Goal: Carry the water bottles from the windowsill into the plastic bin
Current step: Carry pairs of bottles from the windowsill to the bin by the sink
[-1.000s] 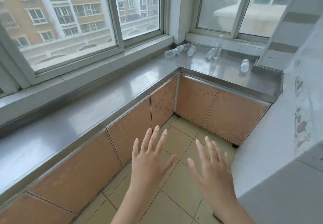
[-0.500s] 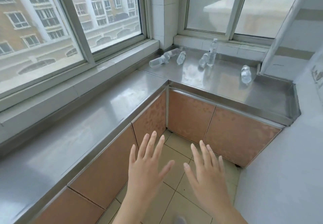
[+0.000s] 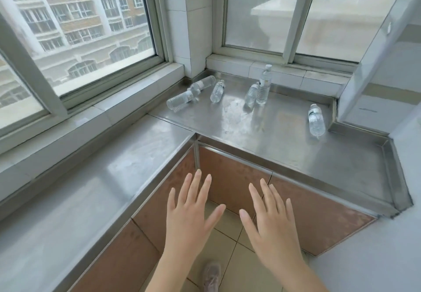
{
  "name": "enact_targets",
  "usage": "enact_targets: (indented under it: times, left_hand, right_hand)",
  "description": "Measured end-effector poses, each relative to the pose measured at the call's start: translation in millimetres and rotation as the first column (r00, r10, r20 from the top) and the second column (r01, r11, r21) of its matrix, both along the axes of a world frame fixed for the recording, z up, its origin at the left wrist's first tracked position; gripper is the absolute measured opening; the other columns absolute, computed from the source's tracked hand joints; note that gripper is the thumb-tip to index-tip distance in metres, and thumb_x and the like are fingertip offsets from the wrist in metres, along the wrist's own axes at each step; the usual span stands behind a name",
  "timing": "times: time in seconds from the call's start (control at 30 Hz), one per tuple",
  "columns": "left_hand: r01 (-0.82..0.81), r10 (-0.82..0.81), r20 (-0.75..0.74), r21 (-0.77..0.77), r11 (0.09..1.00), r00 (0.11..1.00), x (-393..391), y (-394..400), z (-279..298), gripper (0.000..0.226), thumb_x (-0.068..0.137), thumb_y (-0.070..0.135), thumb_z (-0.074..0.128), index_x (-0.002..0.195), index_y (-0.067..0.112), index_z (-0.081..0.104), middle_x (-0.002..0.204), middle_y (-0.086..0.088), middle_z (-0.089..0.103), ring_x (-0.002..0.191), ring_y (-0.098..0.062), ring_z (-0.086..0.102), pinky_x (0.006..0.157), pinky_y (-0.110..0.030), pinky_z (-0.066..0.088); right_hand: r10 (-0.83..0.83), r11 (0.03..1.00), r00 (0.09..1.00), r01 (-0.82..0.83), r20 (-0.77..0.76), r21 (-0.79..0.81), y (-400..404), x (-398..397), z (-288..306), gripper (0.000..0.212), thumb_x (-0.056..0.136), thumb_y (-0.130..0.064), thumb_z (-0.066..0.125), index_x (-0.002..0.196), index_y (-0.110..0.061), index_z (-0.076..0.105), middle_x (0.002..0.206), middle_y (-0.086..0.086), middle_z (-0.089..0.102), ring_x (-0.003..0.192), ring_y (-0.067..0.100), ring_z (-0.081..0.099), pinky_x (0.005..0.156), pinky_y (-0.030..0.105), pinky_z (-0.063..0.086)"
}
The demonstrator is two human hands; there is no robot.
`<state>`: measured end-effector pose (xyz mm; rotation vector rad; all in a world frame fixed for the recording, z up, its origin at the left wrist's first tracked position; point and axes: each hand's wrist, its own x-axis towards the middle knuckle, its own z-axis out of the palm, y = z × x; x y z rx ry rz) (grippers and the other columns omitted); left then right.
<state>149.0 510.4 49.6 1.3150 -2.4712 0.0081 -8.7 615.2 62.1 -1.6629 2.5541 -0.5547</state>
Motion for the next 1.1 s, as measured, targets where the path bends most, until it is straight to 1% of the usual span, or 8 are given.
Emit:
enact_targets:
  times: [0.13, 0.33, 0.5, 0.67, 0.77, 0.87, 1.0, 1.1]
  left_hand:
    - [0.064, -0.064, 0.010, 0.020, 0.998, 0.998, -64, -67, -6, 0.071, 0.091, 0.069, 0.031, 0.149, 0.028, 0.042, 0.156, 0.002, 0.042, 0.147, -0.017, 0.030, 0.115, -0.046, 0.031]
    - [0.232, -0.232, -0.006, 0.057, 0.971, 0.973, -173, -152, -4, 0.069, 0.091, 0.067, 0.034, 0.145, 0.026, 0.048, 0.152, 0.000, 0.047, 0.141, -0.021, 0.043, 0.108, -0.048, 0.038]
    - [0.351, -0.353, 0.007, 0.095, 0.931, 0.935, -262, -203, 2, 0.070, 0.091, 0.065, 0.031, 0.145, 0.024, 0.048, 0.152, -0.002, 0.048, 0.140, -0.024, 0.044, 0.106, -0.050, 0.042]
    - [0.366, -0.375, 0.039, 0.151, 0.918, 0.926, -334, -234, -7, 0.071, 0.092, 0.067, 0.030, 0.145, 0.024, 0.048, 0.152, -0.001, 0.048, 0.140, -0.023, 0.045, 0.106, -0.049, 0.043]
    - [0.333, -0.349, 0.054, 0.191, 0.923, 0.936, -376, -250, -18, 0.073, 0.092, 0.068, 0.026, 0.147, 0.024, 0.045, 0.154, -0.001, 0.045, 0.142, -0.023, 0.042, 0.109, -0.048, 0.038]
    - [0.317, -0.332, 0.022, 0.246, 0.916, 0.943, -418, -262, -30, 0.076, 0.091, 0.070, 0.020, 0.152, 0.027, 0.034, 0.161, 0.002, 0.031, 0.149, -0.019, 0.027, 0.117, -0.046, 0.025]
    - [0.281, -0.299, 0.011, 0.305, 0.910, 0.954, -464, -280, -34, 0.081, 0.087, 0.072, 0.016, 0.153, 0.027, 0.032, 0.162, 0.005, 0.029, 0.150, -0.017, 0.025, 0.118, -0.045, 0.024]
    - [0.238, -0.249, -0.021, 0.378, 0.895, 0.968, -484, -293, -43, 0.087, 0.081, 0.074, 0.006, 0.156, 0.031, 0.018, 0.165, 0.009, 0.016, 0.153, -0.012, 0.010, 0.122, -0.041, 0.013]
  right_hand:
    - [-0.070, 0.997, 0.998, 0.070, -0.004, 0.025, -50, -53, -2, 0.068, 0.090, -0.060, 0.011, 0.151, -0.029, 0.020, 0.161, 0.000, 0.012, 0.148, 0.018, 0.008, 0.118, 0.048, 0.009]
    - [-0.227, 0.971, 0.972, 0.231, -0.061, 0.064, -112, -137, 3, 0.065, 0.093, -0.059, 0.018, 0.145, -0.025, 0.035, 0.155, 0.005, 0.032, 0.142, 0.025, 0.030, 0.111, 0.053, 0.026]
    - [-0.330, 0.941, 0.942, 0.333, -0.064, 0.055, -147, -206, 4, 0.063, 0.092, -0.055, 0.025, 0.145, -0.023, 0.036, 0.154, 0.007, 0.032, 0.142, 0.026, 0.027, 0.111, 0.055, 0.023]
    - [-0.398, 0.913, 0.917, 0.400, -0.041, 0.078, -179, -284, -3, 0.064, 0.092, -0.055, 0.022, 0.146, -0.022, 0.034, 0.156, 0.010, 0.029, 0.143, 0.029, 0.026, 0.112, 0.056, 0.021]
    - [-0.397, 0.913, 0.917, 0.398, -0.033, 0.090, -200, -332, -13, 0.065, 0.091, -0.055, 0.024, 0.144, -0.021, 0.038, 0.154, 0.010, 0.033, 0.141, 0.030, 0.030, 0.110, 0.057, 0.023]
    - [-0.382, 0.917, 0.924, 0.379, -0.005, 0.121, -217, -378, -23, 0.066, 0.090, -0.056, 0.022, 0.146, -0.023, 0.035, 0.156, 0.009, 0.029, 0.144, 0.028, 0.024, 0.113, 0.055, 0.019]
    - [-0.389, 0.910, 0.921, 0.382, 0.014, 0.158, -239, -433, -43, 0.067, 0.090, -0.055, 0.023, 0.145, -0.021, 0.036, 0.155, 0.011, 0.029, 0.143, 0.030, 0.025, 0.112, 0.052, 0.021]
    - [-0.411, 0.896, 0.911, 0.406, -0.009, 0.177, -255, -471, -61, 0.062, 0.087, -0.046, 0.049, 0.140, -0.016, 0.044, 0.149, 0.019, 0.038, 0.136, 0.037, 0.037, 0.104, 0.056, 0.034]
